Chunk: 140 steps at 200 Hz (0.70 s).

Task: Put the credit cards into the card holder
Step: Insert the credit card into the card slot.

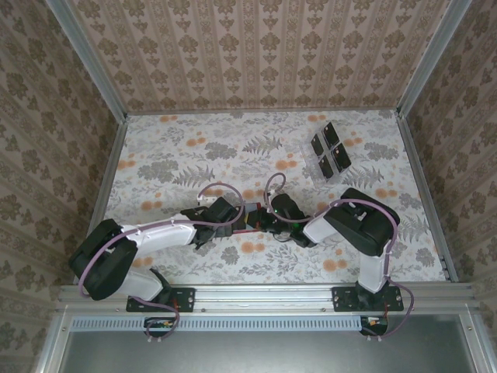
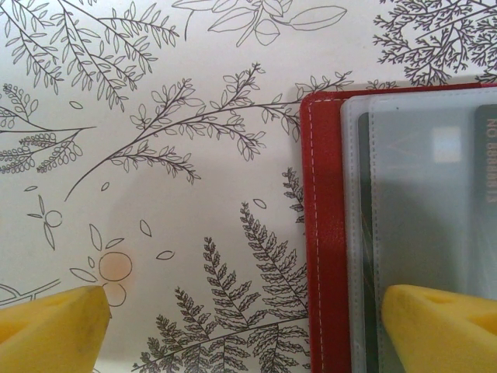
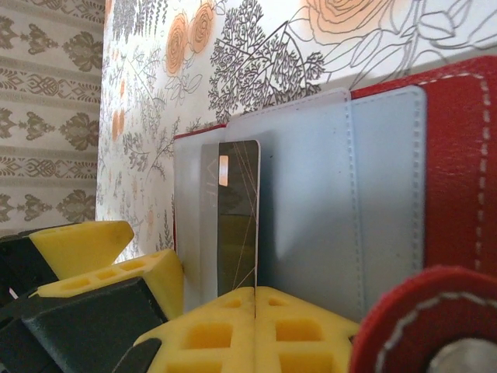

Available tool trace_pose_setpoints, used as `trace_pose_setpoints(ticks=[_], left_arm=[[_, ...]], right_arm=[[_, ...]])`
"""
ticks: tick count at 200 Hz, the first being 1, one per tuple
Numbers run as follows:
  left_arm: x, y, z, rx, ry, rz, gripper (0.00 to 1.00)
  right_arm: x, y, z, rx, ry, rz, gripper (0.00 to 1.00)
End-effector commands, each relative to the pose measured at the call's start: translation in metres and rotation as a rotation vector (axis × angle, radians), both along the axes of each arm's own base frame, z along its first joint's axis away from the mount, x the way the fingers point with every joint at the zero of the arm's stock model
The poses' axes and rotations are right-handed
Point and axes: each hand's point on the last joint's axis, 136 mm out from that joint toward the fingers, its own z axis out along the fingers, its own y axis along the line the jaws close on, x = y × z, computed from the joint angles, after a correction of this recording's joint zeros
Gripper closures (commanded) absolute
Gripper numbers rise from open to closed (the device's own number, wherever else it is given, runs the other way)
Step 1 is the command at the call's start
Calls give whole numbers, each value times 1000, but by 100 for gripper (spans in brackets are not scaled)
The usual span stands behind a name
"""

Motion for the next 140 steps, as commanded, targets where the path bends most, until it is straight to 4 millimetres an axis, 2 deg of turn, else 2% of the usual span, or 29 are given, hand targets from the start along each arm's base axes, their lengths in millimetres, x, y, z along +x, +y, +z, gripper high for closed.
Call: trace_pose_setpoints(ticks=[1,47,87,100,118,130,140], left_arm=[[-4,9,-1,22,11,10,0],[2,-3,6,-27,7,-9,0],[12,-9,23,-98,-6,-8,0],[14,-5,28,-125,-10,10,0],[16,5,35,-145,-13,39,0],[17,14,38,-146,-10,64,0],[16,21,40,-140,-8,78,0]], right_arm=[[-3,3,-14,-29,54,23,100],[1,12,-15,-61,69,53,100],[1,15,-15,-106,82,68,100],[3,14,-11,-113,75,69,89],[5,13,1,-132,50,79,68],[6,13,12,-153,28,86,60],[8,11,21,-176,8,93,57]])
